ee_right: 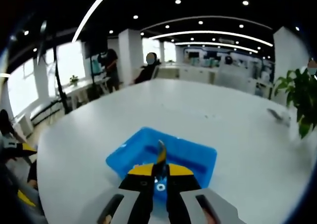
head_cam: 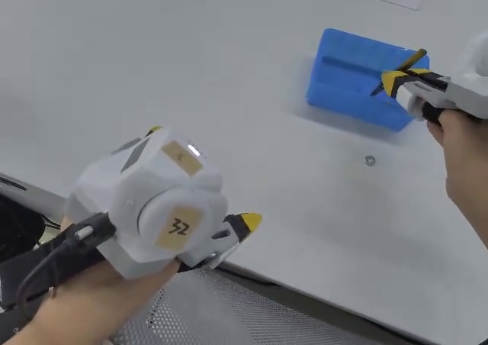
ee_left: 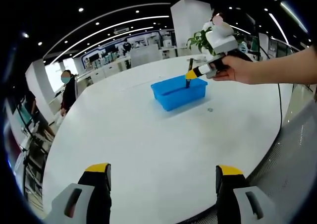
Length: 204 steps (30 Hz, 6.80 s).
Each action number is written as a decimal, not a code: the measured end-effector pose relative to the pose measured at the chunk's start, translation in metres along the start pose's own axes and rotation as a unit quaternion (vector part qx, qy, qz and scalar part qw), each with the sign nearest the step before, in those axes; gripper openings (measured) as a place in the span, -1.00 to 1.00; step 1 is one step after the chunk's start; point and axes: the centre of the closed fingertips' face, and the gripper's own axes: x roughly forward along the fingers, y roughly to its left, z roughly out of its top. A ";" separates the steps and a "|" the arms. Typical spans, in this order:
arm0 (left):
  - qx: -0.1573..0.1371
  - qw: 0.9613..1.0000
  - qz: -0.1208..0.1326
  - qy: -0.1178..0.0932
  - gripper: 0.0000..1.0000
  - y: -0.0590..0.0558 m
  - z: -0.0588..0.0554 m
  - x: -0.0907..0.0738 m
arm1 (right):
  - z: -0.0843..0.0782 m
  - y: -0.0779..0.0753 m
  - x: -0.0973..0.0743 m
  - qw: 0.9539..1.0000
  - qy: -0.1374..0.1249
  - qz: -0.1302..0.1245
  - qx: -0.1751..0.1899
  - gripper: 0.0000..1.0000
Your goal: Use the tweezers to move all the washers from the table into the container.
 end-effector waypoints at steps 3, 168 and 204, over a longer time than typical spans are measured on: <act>0.001 1.000 -0.001 -0.001 0.79 0.000 0.000 0.000 | 0.008 0.000 -0.011 1.000 -0.013 0.008 0.017 -0.91; 0.096 0.955 -0.210 -0.185 -0.54 -0.072 0.180 -0.022 | 0.000 0.097 -0.095 0.987 -0.010 0.096 -0.131 -0.90; 0.272 0.906 -0.314 -0.087 -0.87 -0.135 0.113 0.004 | -0.083 0.128 -0.109 0.952 0.087 0.122 -0.266 -0.90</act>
